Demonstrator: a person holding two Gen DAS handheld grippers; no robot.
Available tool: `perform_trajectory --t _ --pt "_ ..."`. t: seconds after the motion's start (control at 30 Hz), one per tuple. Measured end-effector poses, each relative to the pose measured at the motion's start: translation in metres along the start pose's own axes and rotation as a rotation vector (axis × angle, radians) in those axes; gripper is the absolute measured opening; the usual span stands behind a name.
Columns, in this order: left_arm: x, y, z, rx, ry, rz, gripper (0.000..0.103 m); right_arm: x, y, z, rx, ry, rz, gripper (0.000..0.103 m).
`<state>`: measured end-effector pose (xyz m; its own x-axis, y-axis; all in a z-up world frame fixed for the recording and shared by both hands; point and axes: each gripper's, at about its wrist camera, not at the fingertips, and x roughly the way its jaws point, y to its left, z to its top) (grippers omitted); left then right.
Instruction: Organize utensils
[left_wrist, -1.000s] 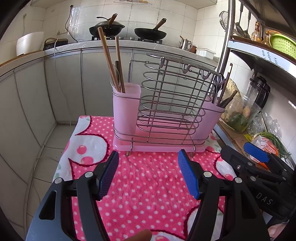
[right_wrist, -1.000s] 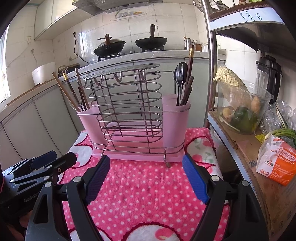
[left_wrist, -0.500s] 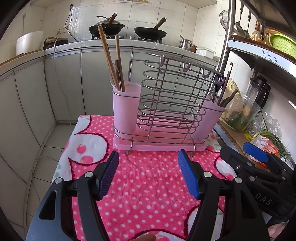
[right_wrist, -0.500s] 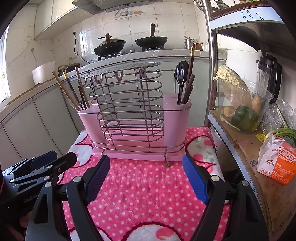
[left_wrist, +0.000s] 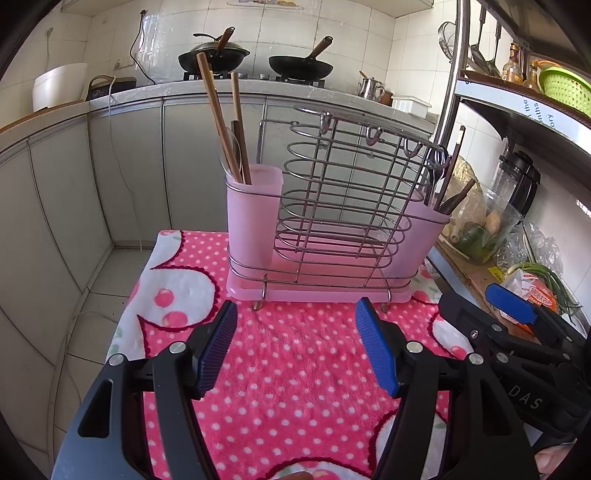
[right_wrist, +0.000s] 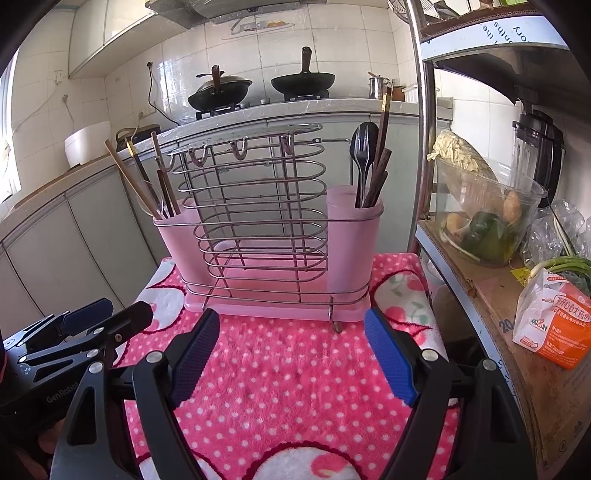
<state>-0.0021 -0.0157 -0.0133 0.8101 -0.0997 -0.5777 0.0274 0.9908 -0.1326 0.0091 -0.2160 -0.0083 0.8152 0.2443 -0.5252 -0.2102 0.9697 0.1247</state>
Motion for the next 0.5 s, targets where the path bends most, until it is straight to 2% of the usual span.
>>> perform_trajectory --t 0.5 --pt "-0.0021 -0.0002 0.002 0.011 -0.008 0.002 0.067 -0.0002 0.0009 0.0006 -0.001 0.002 -0.001 0.079"
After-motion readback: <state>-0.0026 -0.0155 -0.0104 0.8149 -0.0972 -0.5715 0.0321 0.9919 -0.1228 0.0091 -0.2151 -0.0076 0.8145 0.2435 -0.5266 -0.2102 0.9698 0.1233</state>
